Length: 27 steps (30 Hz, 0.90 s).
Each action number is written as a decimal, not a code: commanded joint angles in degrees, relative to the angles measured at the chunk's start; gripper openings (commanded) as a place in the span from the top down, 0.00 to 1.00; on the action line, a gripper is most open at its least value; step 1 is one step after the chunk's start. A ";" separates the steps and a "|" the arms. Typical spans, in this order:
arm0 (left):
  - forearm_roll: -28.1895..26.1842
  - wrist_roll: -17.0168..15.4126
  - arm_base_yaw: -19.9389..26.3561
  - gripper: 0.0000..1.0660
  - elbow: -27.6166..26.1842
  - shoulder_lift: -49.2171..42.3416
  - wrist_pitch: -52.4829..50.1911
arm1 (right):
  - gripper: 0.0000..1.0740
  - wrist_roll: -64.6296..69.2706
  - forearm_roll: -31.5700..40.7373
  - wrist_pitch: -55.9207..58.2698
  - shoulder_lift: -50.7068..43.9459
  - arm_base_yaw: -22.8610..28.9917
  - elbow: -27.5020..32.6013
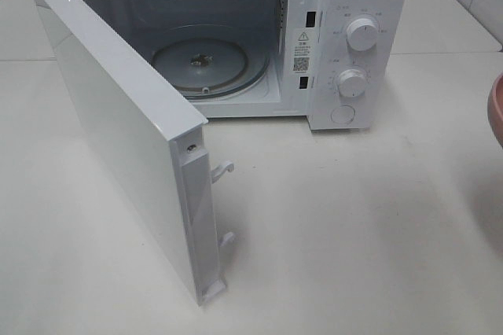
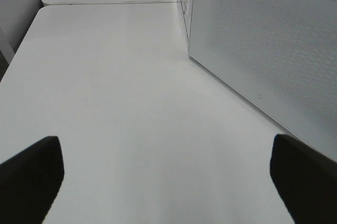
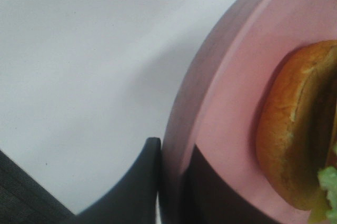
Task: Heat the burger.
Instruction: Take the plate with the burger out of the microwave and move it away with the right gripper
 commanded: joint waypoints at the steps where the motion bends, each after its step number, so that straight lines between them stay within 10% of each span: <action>1: 0.06 -0.34 0.06 0.06 0.17 -1.20 -0.23 | 1.00 3.04 -3.78 -1.26 1.38 -0.23 -0.23; 27: 0.06 -0.34 0.06 0.06 0.17 -1.20 -0.23 | 0.99 40.34 -9.40 6.02 30.77 -0.23 -7.56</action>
